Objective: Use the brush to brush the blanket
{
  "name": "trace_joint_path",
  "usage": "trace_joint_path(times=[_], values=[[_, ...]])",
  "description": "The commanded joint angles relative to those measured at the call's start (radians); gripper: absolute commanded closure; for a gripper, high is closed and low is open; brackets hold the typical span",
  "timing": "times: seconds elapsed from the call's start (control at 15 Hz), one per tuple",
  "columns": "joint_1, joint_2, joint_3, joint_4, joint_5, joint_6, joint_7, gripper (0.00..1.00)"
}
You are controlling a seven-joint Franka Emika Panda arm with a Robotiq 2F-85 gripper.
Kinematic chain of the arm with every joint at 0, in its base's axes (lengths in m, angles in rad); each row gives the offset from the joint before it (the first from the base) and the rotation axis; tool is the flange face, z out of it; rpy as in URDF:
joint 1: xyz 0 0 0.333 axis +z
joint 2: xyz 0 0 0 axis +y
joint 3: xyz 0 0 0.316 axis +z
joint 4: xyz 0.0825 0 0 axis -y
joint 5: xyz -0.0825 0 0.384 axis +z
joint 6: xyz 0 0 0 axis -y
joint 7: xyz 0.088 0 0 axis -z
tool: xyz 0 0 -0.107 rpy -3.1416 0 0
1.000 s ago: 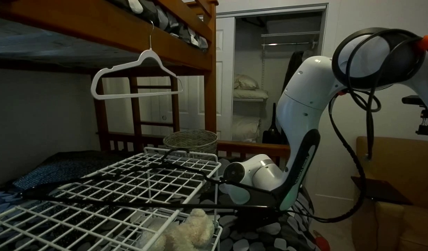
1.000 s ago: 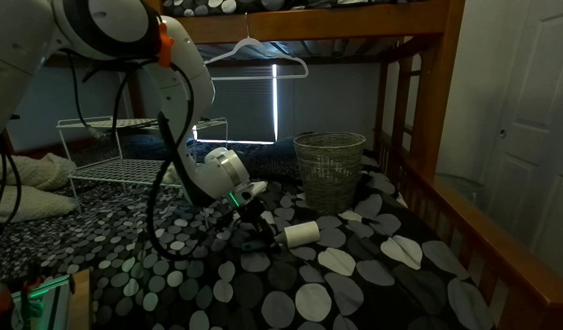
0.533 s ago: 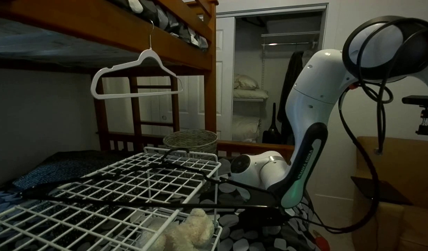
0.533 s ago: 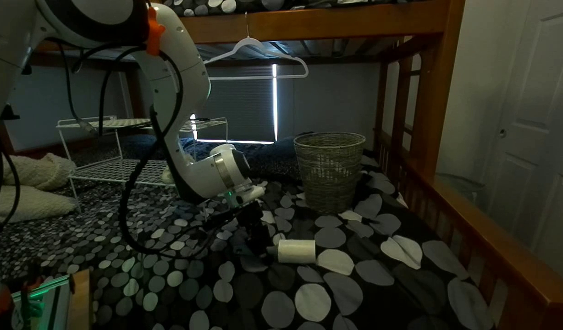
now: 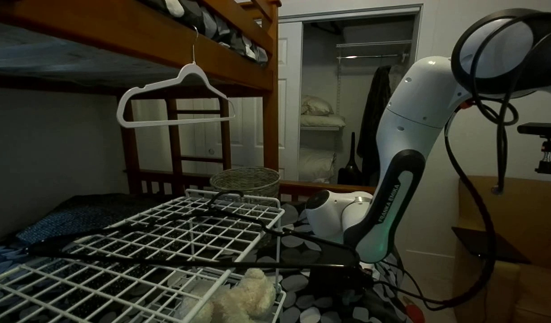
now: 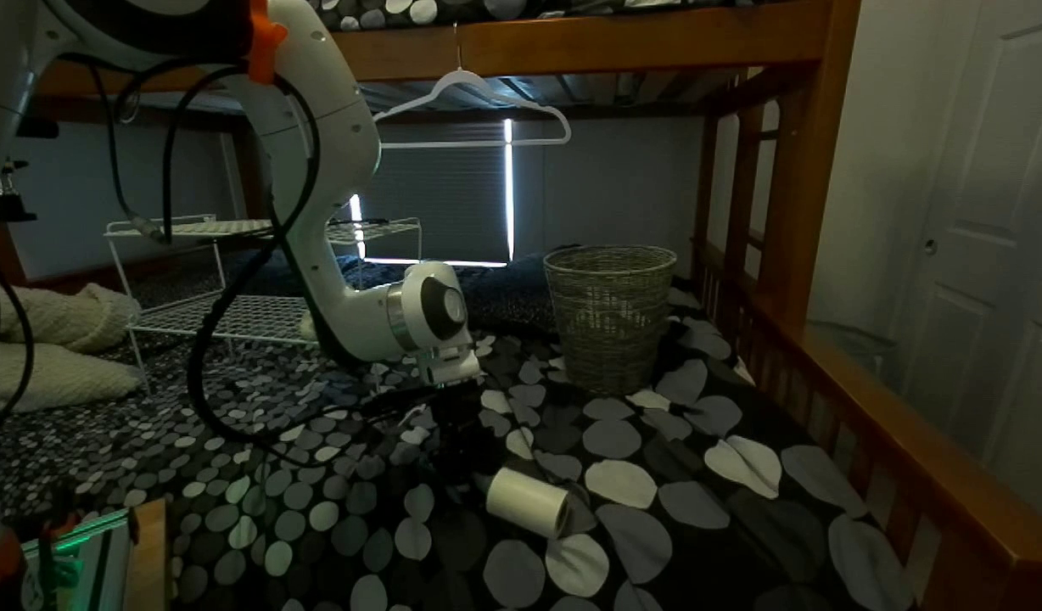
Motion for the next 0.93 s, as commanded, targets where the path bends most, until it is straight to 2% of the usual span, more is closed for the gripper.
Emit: trace_joint_path(times=[0.0,0.2,0.53,0.67,0.87], values=[[0.084,-0.066,-0.074,-0.048,-0.078,-0.025,0.092,0.95],[0.141,-0.115,-0.084,-0.043,-0.195,-0.146,0.171,0.95],[0.187,-0.185,0.006,-0.027,-0.341,-0.401,0.234,0.95],[0.187,-0.186,0.045,-0.005,-0.395,-0.464,0.206,0.95],[0.166,-0.159,0.079,0.037,-0.509,-0.473,0.087,0.95]])
